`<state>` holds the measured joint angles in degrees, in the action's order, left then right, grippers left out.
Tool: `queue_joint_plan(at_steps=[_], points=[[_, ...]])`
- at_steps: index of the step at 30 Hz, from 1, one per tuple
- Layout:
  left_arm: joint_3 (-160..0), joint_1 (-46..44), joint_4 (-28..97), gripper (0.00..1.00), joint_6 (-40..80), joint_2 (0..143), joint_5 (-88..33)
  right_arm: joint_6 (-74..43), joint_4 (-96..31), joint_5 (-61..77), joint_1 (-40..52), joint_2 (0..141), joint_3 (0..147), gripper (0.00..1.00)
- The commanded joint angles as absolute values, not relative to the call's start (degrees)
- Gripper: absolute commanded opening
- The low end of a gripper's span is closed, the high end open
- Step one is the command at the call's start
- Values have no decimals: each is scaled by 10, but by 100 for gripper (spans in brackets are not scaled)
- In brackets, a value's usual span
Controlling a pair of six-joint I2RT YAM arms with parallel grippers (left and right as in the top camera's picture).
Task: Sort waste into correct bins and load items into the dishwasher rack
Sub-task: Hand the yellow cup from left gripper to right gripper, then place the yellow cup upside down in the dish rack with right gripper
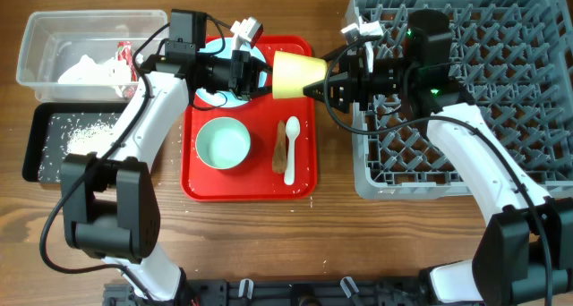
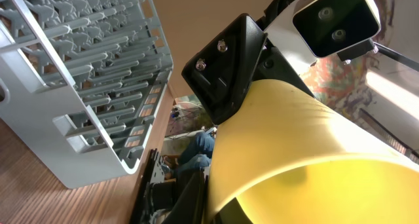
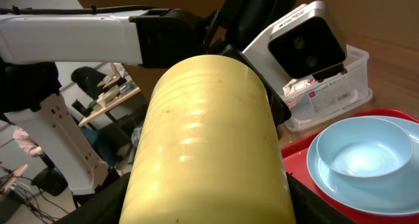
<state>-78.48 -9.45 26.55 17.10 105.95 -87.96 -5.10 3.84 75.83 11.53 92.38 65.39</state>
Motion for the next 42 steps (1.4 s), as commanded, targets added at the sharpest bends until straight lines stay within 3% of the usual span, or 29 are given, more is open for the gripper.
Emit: queue_joint_plan(at_steps=[1,8,13,17,24,28,33,36,42], points=[[-790,-95,264,4,172,1051,-900,-47,44,755,102,936,651,53],[-790,-95,264,4,172,1051,-900,-46,8,741,33,936,651,52],[-790,-95,264,4,171,1051,-900,-45,3,740,32,936,651,53],[-790,-95,269,4,172,1051,-904,-46,23,716,65,936,651,76],[-790,-95,275,4,172,1051,-904,-49,86,852,11,936,651,87],[-790,-97,284,4,172,1051,-904,-49,115,873,56,936,651,90],[-790,-113,283,4,172,1051,-904,-51,116,830,101,937,651,89],[-790,-114,283,4,172,1051,-903,-51,116,830,103,937,651,75],[-790,-114,283,4,172,1051,-903,-60,115,830,103,937,651,59]])
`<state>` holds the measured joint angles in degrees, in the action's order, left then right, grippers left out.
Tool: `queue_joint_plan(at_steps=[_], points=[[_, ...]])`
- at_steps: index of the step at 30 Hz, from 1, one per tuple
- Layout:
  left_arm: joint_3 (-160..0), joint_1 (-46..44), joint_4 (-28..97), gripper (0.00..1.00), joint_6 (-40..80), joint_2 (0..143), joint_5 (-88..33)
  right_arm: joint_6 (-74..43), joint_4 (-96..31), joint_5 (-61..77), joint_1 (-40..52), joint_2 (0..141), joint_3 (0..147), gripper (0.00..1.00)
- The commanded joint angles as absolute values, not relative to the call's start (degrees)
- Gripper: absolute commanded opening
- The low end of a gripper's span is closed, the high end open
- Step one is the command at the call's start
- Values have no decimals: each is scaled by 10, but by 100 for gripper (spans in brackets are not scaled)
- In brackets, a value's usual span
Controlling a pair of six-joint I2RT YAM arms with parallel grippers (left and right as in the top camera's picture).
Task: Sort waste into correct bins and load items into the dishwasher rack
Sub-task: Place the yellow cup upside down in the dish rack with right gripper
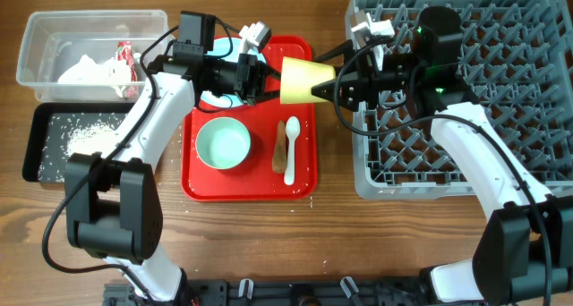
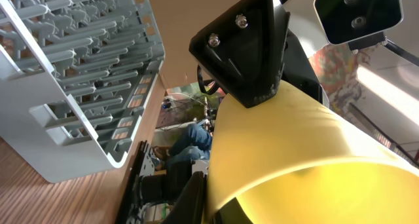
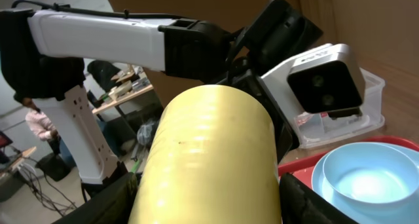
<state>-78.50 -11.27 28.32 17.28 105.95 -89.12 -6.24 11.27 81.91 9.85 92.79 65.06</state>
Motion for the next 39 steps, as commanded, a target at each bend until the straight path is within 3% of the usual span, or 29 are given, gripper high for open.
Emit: queue_joint_plan(at_steps=[1,2,4,6,19,26,33,34,39], points=[[-790,-114,283,4,172,1051,-903,-60,115,830,103,937,651,57],[-790,-114,281,4,172,1051,-903,-60,114,830,103,937,651,57],[-790,-114,279,4,172,1051,-903,-60,109,830,103,937,651,76],[-790,-114,279,4,172,1051,-903,-59,98,830,103,938,651,77],[-790,-114,279,4,172,1051,-903,-60,94,841,103,953,651,57],[-790,-114,279,19,172,1051,-902,-60,97,855,78,953,651,56],[-790,-114,279,45,171,1051,-901,-78,99,877,17,953,651,56],[-790,-114,276,57,169,1051,-884,-103,98,875,4,953,651,56],[-790,-114,256,64,170,1051,-645,-192,98,774,-3,945,651,58]])
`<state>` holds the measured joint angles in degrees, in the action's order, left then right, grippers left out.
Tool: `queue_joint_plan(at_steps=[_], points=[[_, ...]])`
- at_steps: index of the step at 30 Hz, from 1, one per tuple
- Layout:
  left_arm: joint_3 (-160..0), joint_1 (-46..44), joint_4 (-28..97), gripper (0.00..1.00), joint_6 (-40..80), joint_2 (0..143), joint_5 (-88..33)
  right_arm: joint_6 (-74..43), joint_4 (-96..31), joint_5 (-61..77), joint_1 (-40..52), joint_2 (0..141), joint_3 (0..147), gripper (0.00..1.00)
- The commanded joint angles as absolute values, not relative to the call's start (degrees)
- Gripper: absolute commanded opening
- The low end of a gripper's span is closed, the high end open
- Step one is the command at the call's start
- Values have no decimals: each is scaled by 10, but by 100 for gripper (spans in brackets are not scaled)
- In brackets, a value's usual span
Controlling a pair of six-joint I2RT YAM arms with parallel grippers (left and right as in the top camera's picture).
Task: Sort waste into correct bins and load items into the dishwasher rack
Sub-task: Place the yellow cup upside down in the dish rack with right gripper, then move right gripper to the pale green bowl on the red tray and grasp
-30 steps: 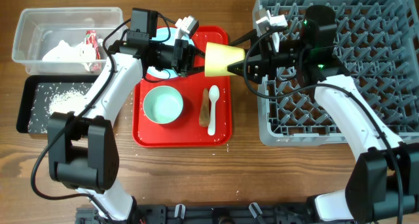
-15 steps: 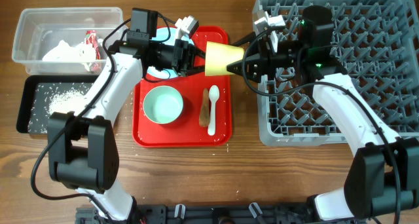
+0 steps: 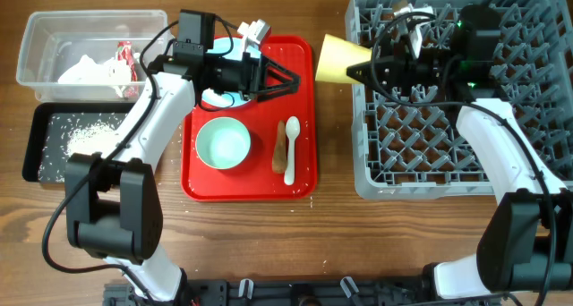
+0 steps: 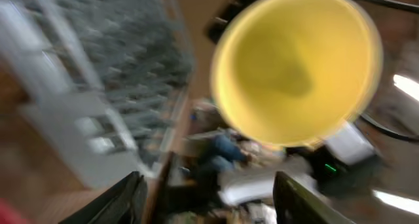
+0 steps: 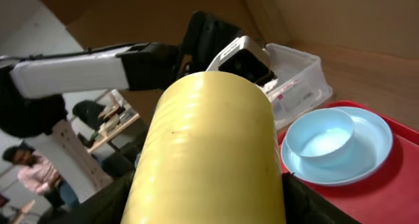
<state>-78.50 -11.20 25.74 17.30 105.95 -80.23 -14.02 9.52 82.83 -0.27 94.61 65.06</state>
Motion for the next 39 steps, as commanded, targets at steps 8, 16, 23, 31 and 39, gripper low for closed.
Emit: queue_joint_plan(at_steps=[8,16,23,31,39], points=[[-790,-114,333,66,170,1051,-241,-160,-233,383,-7,837,687,59],[-790,-114,337,69,169,1051,-224,-121,-680,90,11,783,819,57],[-790,-114,340,70,167,1051,-224,-121,-827,6,11,842,803,62],[-790,-114,365,72,167,1051,-197,-120,-773,13,11,939,738,73],[-790,-114,370,75,147,1048,-195,-119,-746,44,11,936,833,90]])
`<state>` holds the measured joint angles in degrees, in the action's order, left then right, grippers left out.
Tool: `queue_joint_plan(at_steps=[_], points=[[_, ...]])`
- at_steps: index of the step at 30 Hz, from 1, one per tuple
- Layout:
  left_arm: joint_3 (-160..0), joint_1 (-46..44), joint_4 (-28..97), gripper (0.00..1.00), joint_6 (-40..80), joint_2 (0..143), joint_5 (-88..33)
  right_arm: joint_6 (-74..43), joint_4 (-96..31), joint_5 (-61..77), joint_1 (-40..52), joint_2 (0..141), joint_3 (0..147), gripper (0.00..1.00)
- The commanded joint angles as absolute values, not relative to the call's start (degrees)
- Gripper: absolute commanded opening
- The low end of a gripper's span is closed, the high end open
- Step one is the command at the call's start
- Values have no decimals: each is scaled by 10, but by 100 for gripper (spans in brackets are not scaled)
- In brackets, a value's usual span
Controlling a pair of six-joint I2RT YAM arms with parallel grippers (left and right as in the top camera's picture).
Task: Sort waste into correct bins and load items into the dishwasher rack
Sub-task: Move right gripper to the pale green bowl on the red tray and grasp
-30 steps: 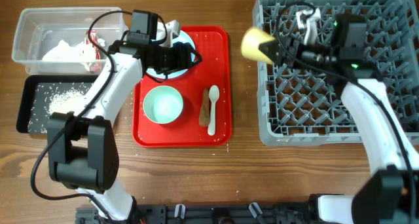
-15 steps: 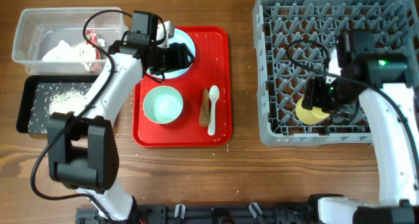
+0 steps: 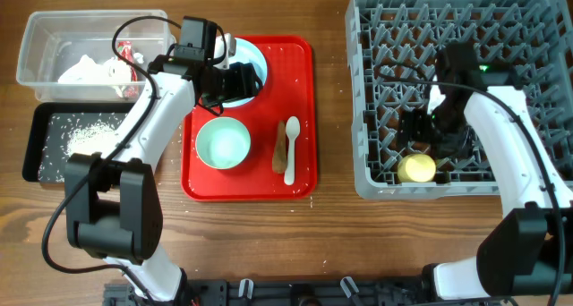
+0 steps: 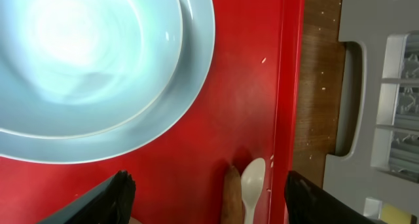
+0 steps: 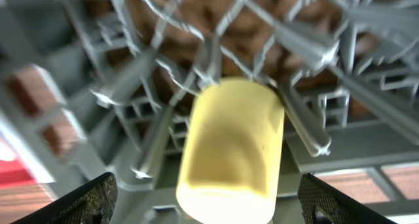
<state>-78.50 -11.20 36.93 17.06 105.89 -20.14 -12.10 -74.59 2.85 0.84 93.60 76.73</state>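
The yellow cup (image 3: 416, 168) stands on end among the prongs in the front-left part of the grey dishwasher rack (image 3: 501, 38). My right gripper (image 5: 219, 198) is open just above the cup (image 5: 232, 145), its fingers wide on either side and not touching it. My left gripper (image 3: 240, 80) is open over the red tray (image 3: 300, 91), pointing down beside the light blue bowl (image 4: 85, 40) that sits on a blue plate (image 4: 190, 67). A white spoon (image 4: 252, 185) and a wooden utensil (image 3: 279, 149) lie on the tray below it.
A pale green bowl (image 3: 223, 143) sits at the tray's front left. A clear bin (image 3: 81, 51) with paper and wrapper waste is at the back left, with a black tray (image 3: 72, 136) of rice grains in front of it. The rack's handle (image 4: 353, 99) borders the tray.
My right gripper held the yellow cup sideways at the rack's left edge; now the cup stands in the rack's front-left part and the gripper is open. My left gripper has drawn back over the blue bowl.
Both grippers were on the yellow cup above the tray, at the first moment and the second. Then my left gripper was open and my right held the cup alone at the rack's edge. Now the cup stands released in the rack.
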Motion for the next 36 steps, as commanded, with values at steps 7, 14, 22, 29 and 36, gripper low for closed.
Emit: queue_joint_plan(at_steps=[7,14,22,29,36], points=[[-791,-46,401,79,136,924,-194,-152,-563,219,149,956,963,80],[-791,133,482,85,120,901,-177,-249,-417,204,332,1114,963,73],[-781,181,518,87,120,901,-177,-300,-402,205,410,1261,963,55],[-778,181,522,100,120,909,-177,-337,-397,182,420,1280,963,32],[-778,181,521,100,122,909,-177,-353,-418,191,400,1249,963,4]])
